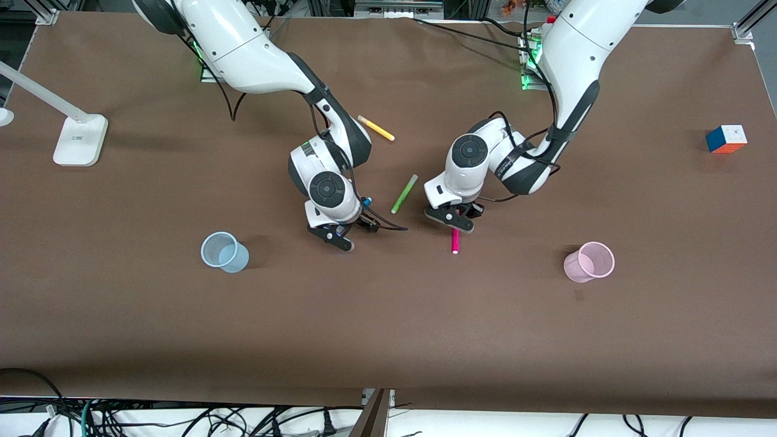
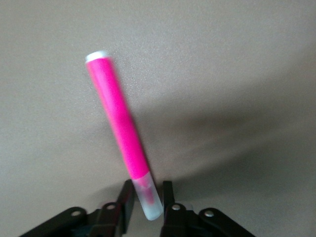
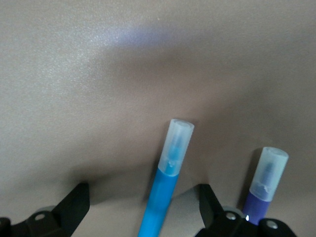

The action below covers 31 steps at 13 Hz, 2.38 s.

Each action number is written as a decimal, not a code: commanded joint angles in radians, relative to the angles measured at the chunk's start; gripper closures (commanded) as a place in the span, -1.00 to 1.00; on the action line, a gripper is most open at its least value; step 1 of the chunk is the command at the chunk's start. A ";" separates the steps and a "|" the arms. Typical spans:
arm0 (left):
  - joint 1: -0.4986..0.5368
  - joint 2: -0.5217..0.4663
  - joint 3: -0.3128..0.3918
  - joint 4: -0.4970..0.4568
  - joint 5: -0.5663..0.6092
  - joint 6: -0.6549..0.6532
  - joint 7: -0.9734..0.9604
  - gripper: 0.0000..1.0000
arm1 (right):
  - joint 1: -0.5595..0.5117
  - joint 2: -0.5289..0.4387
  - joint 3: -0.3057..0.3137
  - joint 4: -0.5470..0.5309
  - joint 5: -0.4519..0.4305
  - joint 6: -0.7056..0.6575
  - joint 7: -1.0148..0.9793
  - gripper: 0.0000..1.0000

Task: Place pink and blue markers in matching cups
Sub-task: 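Grasp the blue marker with the right gripper while the left gripper grasps the pink marker, then carry the blue marker to the blue cup while the left gripper carries pink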

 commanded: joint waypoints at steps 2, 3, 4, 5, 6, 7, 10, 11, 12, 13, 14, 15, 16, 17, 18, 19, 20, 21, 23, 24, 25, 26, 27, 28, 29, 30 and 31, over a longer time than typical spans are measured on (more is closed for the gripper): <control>0.002 -0.001 -0.001 0.020 0.027 -0.120 0.032 1.00 | 0.017 -0.006 -0.009 -0.016 0.007 0.013 0.009 0.29; 0.002 -0.024 -0.001 0.023 0.027 -0.180 0.052 1.00 | 0.019 -0.004 -0.009 -0.016 0.007 0.013 0.009 0.69; 0.002 -0.047 -0.001 0.027 0.027 -0.236 0.080 1.00 | 0.019 -0.006 -0.009 -0.016 0.007 0.013 0.009 1.00; 0.003 -0.072 -0.001 0.033 0.025 -0.304 0.113 1.00 | 0.020 -0.008 -0.009 -0.016 0.007 0.013 0.009 1.00; 0.003 -0.093 -0.003 0.046 0.014 -0.397 0.133 1.00 | 0.020 -0.009 -0.009 -0.016 0.007 0.013 0.009 1.00; 0.003 -0.113 -0.005 0.069 0.011 -0.519 0.144 1.00 | 0.017 -0.012 -0.009 -0.014 0.009 0.013 0.009 1.00; 0.005 -0.121 -0.018 0.218 0.010 -0.836 0.247 1.00 | 0.011 -0.041 -0.015 -0.011 0.012 0.004 -0.004 1.00; 0.009 -0.121 -0.018 0.264 0.010 -0.926 0.299 1.00 | 0.003 -0.061 -0.017 -0.011 0.013 -0.009 -0.012 1.00; 0.012 -0.119 -0.015 0.301 0.011 -1.006 0.348 1.00 | -0.012 -0.084 -0.017 -0.010 0.013 -0.041 -0.017 1.00; 0.017 -0.118 -0.009 0.332 0.022 -1.068 0.414 1.00 | -0.026 -0.112 -0.017 -0.010 0.013 -0.075 -0.024 1.00; 0.032 -0.113 -0.003 0.358 0.027 -1.114 0.478 1.00 | -0.055 -0.142 -0.015 -0.010 0.016 -0.124 -0.047 1.00; 0.049 -0.113 0.009 0.375 0.027 -1.143 0.540 1.00 | -0.085 -0.174 -0.014 -0.010 0.027 -0.181 -0.084 1.00; 0.072 -0.113 0.026 0.390 0.027 -1.163 0.616 1.00 | -0.124 -0.211 -0.014 -0.010 0.068 -0.236 -0.133 1.00; 0.098 -0.112 0.046 0.413 0.037 -1.180 0.716 1.00 | -0.168 -0.242 -0.015 -0.010 0.122 -0.291 -0.203 1.00; 0.106 -0.107 0.070 0.437 0.094 -1.189 0.820 1.00 | -0.209 -0.273 -0.017 -0.008 0.157 -0.356 -0.275 1.00; 0.106 -0.103 0.083 0.456 0.170 -1.191 0.924 1.00 | -0.251 -0.296 -0.017 0.000 0.164 -0.414 -0.331 1.00; 0.106 -0.101 0.086 0.464 0.250 -1.189 1.004 1.00 | -0.295 -0.305 -0.017 0.010 0.168 -0.468 -0.375 1.00; 0.106 -0.087 0.086 0.470 0.311 -1.188 1.049 1.00 | -0.337 -0.307 -0.017 0.026 0.174 -0.518 -0.417 1.00; 0.106 -0.029 0.100 0.514 0.431 -1.182 1.063 1.00 | -0.407 -0.307 -0.017 0.061 0.257 -0.583 -0.472 1.00; 0.108 0.001 0.101 0.537 0.473 -1.182 1.065 1.00 | -0.440 -0.307 -0.017 0.061 0.288 -0.592 -0.484 1.00; 0.106 0.023 0.101 0.539 0.493 -1.180 1.065 1.00 | -0.475 -0.307 -0.017 0.061 0.321 -0.599 -0.501 1.00; 0.094 0.048 0.101 0.539 0.523 -1.179 1.063 1.00 | -0.510 -0.302 -0.017 0.061 0.360 -0.612 -0.517 1.00; 0.088 0.074 0.101 0.537 0.578 -1.179 1.062 1.00 | -0.550 -0.294 -0.015 0.061 0.413 -0.629 -0.541 1.00; 0.091 0.094 0.101 0.537 0.618 -1.176 1.057 1.00 | -0.582 -0.284 -0.015 0.061 0.450 -0.637 -0.564 1.00; 0.094 0.107 0.101 0.539 0.638 -1.167 1.059 1.00 | -0.618 -0.270 -0.015 0.061 0.482 -0.654 -0.578 1.00; 0.094 0.109 0.101 0.537 0.663 -1.139 1.059 1.00 | -0.651 -0.250 -0.015 0.061 0.534 -0.674 -0.596 1.00; 0.100 0.112 0.101 0.536 0.689 -1.110 1.062 1.00 | -0.684 -0.230 -0.015 0.061 0.603 -0.687 -0.616 1.00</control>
